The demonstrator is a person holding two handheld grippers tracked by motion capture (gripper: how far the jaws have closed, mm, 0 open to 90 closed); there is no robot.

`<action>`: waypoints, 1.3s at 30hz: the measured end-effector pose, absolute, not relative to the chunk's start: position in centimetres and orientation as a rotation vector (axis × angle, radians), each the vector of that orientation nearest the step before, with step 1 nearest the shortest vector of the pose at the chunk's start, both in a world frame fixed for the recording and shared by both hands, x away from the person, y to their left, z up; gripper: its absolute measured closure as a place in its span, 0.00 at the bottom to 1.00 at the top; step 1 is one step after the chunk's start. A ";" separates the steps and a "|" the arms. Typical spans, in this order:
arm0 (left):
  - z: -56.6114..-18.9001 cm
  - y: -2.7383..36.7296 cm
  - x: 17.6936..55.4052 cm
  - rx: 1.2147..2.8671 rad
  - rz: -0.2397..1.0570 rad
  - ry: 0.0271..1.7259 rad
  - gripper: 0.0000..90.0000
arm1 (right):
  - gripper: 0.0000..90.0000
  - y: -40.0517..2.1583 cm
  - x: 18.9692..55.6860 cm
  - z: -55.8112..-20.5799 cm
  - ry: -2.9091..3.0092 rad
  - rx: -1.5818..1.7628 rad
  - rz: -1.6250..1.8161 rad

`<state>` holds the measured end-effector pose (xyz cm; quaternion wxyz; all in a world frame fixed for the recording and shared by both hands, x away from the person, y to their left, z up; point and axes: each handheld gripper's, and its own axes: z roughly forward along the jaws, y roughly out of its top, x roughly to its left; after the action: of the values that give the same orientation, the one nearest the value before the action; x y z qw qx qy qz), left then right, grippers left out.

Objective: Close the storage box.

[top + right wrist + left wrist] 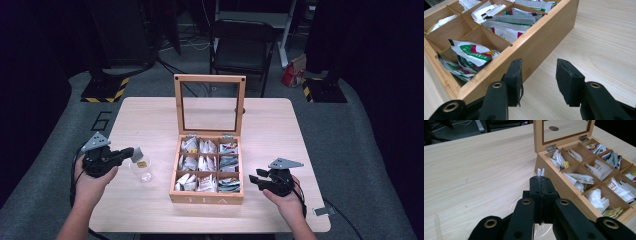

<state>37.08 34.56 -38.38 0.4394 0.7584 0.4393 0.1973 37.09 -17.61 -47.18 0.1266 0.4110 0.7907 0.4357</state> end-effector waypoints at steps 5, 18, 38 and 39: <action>-39.7 34.4 37.4 1.878 0.494 1.107 1.00 | 0.62 -17.6 37.1 -47.2 2.304 1.194 1.268; -42.0 34.3 37.6 1.883 0.462 1.147 0.99 | 0.62 -17.4 37.2 -47.2 2.306 1.195 1.265; -43.5 34.6 37.8 1.895 0.449 1.193 0.89 | 0.62 -17.9 36.8 -47.3 2.301 1.201 1.264; -43.5 34.6 37.8 1.888 0.458 1.192 0.88 | 0.62 -17.9 36.8 -47.3 2.297 1.214 1.268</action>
<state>37.84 34.56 -43.50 0.4180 0.7524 0.4752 0.1827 36.79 -17.89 -47.33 0.1247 0.4166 0.7884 0.4352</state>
